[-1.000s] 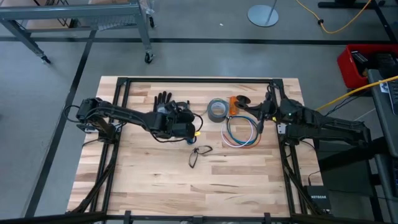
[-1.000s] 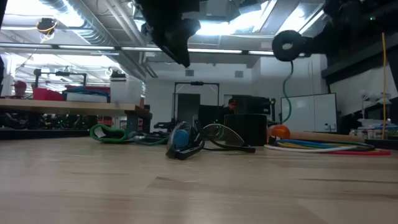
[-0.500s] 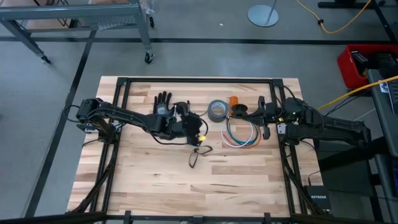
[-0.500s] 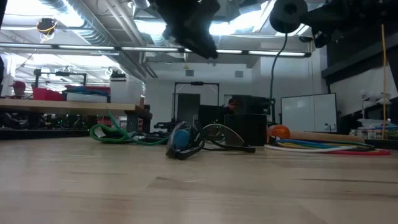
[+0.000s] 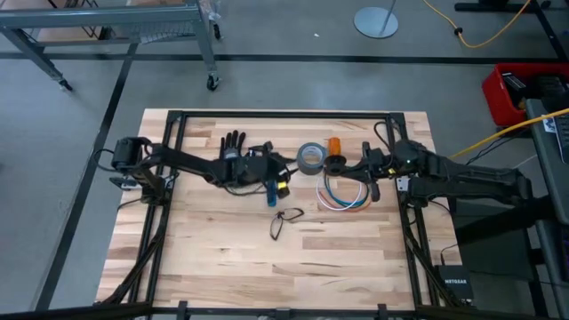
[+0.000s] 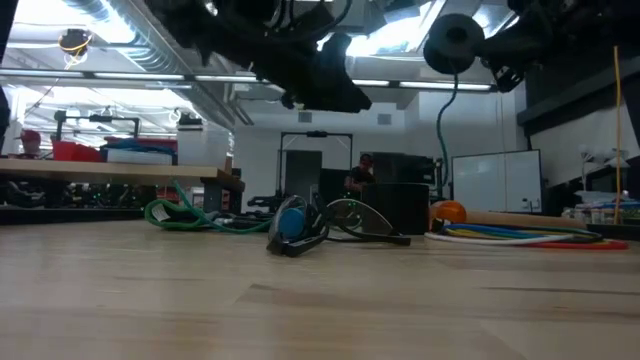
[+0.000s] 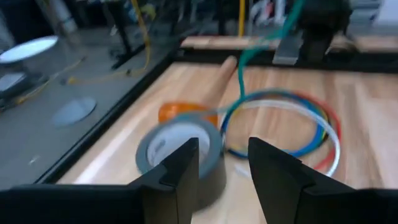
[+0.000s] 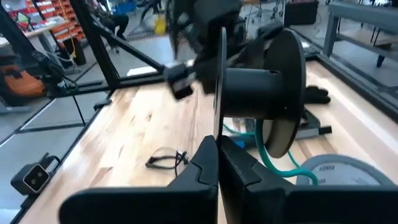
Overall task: Coil cords
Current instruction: Coil the green wire onto the spool
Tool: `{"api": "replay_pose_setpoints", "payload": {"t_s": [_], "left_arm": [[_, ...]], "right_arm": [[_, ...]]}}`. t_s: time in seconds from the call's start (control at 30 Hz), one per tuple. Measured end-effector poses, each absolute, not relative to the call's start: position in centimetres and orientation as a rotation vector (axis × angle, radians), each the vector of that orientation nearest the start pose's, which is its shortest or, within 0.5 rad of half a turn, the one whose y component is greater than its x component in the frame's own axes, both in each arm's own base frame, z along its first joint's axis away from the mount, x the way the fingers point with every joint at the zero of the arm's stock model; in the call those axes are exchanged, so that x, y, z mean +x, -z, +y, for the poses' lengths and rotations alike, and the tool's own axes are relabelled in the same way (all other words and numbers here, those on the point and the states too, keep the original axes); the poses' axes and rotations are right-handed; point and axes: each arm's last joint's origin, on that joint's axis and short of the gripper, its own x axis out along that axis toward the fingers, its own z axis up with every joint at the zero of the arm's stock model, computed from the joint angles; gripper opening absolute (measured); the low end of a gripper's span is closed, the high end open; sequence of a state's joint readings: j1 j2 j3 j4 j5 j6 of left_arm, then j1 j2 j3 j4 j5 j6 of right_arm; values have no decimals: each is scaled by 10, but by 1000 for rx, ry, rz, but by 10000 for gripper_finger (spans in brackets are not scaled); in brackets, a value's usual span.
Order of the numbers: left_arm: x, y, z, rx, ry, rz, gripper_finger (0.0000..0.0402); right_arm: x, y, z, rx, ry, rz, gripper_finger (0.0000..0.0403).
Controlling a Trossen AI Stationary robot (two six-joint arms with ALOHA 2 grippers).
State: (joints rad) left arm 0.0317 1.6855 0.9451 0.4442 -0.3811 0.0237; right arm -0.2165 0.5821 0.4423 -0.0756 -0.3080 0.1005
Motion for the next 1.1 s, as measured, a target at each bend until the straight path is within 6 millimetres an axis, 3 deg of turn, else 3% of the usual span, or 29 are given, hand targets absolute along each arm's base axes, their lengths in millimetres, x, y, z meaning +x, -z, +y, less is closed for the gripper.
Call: {"api": "replay_pose_setpoints", "payload": {"t_s": [0.23,0.37,0.5,0.87,1.1], "left_arm": [[357,-228,77,46,-213,144,130],[354,-232,92,-16,-94,99,130],[354,-231,90,-13,-40,105,130],[361,-237,60,185,52,48,130],[361,-237,58,192,54,47,130]], "right_arm": [[150,-251,-24,158,-80,222,0],[154,-252,-25,140,-82,200,0],[156,-250,-25,107,-85,214,0],[171,-249,-28,100,-91,177,0],[186,-243,-30,130,-174,174,0]]}}
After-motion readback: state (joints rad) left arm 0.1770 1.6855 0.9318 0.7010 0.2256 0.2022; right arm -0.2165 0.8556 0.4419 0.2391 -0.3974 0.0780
